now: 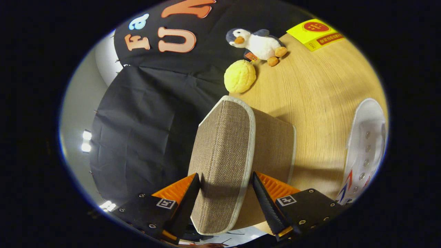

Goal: Open the storage box then place both shoes into the box .Put the left shoe in first, then the right shoe, with the right side of both shoes facing outward in a uniform manner.

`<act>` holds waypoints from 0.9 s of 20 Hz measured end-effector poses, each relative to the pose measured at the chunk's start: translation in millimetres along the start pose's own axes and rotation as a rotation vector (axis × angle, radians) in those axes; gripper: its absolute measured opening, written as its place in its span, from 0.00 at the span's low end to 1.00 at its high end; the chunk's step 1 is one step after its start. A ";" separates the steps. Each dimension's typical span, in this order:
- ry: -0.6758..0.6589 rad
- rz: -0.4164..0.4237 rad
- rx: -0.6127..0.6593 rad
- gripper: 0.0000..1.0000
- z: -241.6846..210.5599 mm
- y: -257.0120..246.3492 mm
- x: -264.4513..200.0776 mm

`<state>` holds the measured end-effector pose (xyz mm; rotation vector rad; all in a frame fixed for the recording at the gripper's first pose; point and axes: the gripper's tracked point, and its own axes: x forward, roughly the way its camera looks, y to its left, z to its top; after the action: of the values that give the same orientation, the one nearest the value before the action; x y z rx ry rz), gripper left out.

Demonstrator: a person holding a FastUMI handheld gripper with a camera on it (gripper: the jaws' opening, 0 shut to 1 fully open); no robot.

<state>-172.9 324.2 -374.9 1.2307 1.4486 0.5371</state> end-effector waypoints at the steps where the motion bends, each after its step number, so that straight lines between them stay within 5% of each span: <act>1: 0.001 0.009 0.027 0.90 0.8 -0.9 -2.0; 12: -0.076 0.253 0.132 0.84 28.0 83.4 -56.2; 16: -0.051 0.212 0.085 0.72 22.4 96.1 -42.4; 18: -0.050 0.222 0.093 0.56 22.2 112.9 -38.8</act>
<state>-114.8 323.4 -268.3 1.4801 1.3153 0.5894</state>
